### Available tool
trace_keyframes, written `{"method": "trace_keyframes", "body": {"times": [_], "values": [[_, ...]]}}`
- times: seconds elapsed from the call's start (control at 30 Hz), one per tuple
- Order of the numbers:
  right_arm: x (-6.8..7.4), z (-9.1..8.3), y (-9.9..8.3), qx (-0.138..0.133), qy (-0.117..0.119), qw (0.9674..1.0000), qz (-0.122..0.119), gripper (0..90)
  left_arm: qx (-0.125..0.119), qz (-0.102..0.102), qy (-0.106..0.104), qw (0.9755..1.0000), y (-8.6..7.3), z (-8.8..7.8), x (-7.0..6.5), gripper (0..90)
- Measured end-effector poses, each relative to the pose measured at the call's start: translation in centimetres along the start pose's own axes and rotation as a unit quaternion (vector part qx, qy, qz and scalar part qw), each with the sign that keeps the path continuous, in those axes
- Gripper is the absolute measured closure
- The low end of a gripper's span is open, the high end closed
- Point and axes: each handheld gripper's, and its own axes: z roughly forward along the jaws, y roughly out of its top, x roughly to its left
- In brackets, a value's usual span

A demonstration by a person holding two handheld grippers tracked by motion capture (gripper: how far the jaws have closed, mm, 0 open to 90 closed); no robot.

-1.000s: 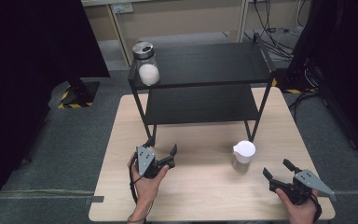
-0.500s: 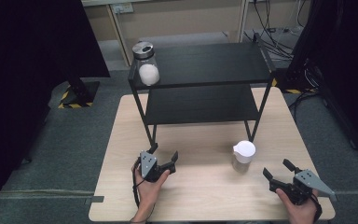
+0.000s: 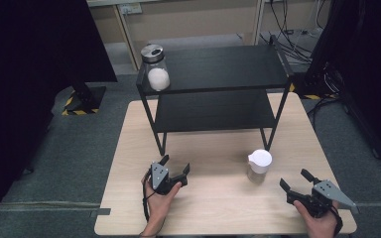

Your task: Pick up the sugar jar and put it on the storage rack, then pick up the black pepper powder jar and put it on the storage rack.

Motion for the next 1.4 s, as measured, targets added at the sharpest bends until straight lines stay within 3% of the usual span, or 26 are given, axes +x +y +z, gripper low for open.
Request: {"method": "trace_keyframes", "body": {"times": [0.8, 1.07, 1.4], "values": [[-0.1, 0.0, 0.0, 0.001, 0.004, 1.0000, -0.003, 10.2, 0.005, -0.008, -0.001, 1.0000, 0.2, 0.1, 0.2, 11.4], [-0.3, 0.2, 0.5, 0.011, 0.020, 0.9996, -0.017, 11.4, 0.001, -0.013, -0.001, 0.9999, 0.0, 0.0, 0.3, 11.5], [0.5, 1.1, 1.4, 0.001, 0.062, 0.9974, -0.036, 11.4, 0.003, -0.015, -0.002, 0.9999, 0.1, 0.1, 0.3, 11.5]]}}
